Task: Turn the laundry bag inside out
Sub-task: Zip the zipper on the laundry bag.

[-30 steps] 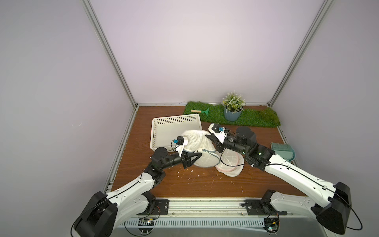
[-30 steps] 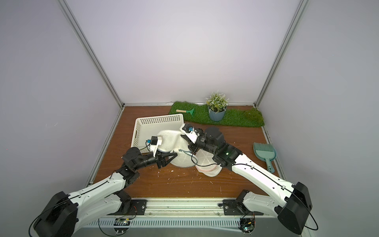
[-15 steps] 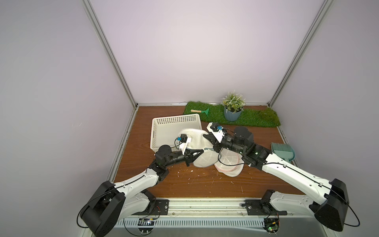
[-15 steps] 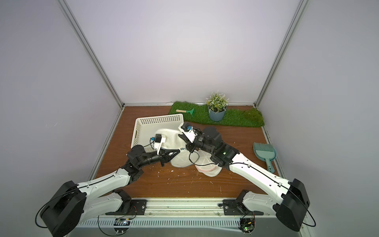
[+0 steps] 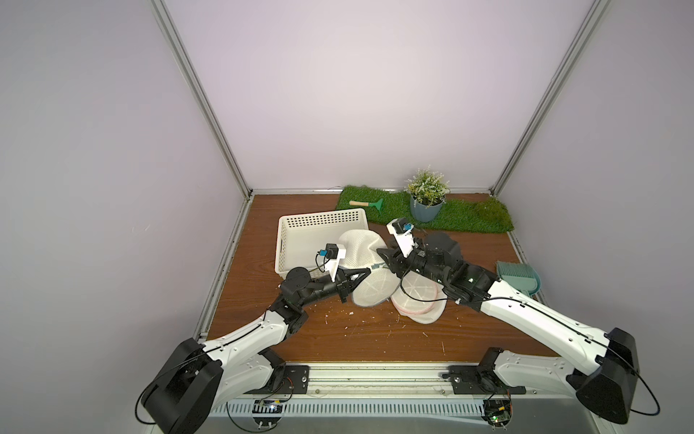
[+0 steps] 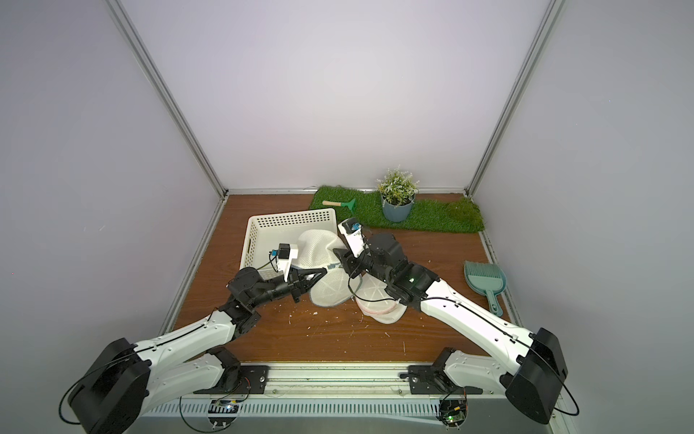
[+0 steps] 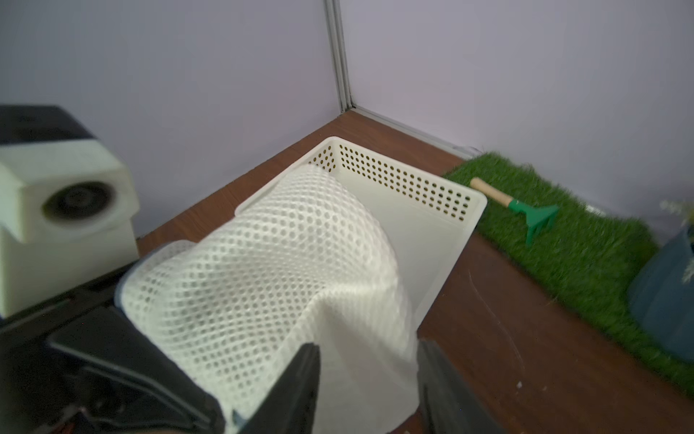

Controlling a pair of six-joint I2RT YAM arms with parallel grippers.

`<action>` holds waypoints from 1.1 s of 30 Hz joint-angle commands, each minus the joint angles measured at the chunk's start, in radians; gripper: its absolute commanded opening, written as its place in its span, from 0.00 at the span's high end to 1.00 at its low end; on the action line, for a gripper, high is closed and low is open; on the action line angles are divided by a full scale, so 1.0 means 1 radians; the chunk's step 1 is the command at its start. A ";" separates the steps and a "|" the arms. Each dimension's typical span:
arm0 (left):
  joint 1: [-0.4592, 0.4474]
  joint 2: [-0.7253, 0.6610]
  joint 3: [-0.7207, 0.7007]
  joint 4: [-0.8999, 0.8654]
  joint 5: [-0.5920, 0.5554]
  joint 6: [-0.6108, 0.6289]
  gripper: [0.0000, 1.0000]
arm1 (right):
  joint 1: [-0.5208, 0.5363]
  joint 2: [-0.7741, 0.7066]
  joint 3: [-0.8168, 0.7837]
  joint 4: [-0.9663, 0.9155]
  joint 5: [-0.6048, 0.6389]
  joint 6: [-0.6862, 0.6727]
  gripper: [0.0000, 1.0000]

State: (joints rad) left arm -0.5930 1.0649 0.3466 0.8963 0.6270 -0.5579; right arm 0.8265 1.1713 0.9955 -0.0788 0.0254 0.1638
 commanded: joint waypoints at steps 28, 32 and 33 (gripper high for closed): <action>-0.011 -0.212 -0.020 -0.127 0.169 0.431 1.00 | -0.116 -0.014 -0.157 0.257 -0.768 0.697 0.41; -0.011 -0.195 -0.011 -0.143 0.171 0.454 1.00 | -0.121 -0.007 -0.202 0.397 -0.871 0.791 0.41; -0.011 -0.191 -0.010 -0.142 0.167 0.455 1.00 | -0.122 -0.006 -0.210 0.424 -0.889 0.810 0.41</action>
State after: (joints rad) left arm -0.5957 0.8688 0.3260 0.7326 0.7689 -0.1463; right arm 0.7044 1.1778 0.7864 0.1616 -0.7296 0.8722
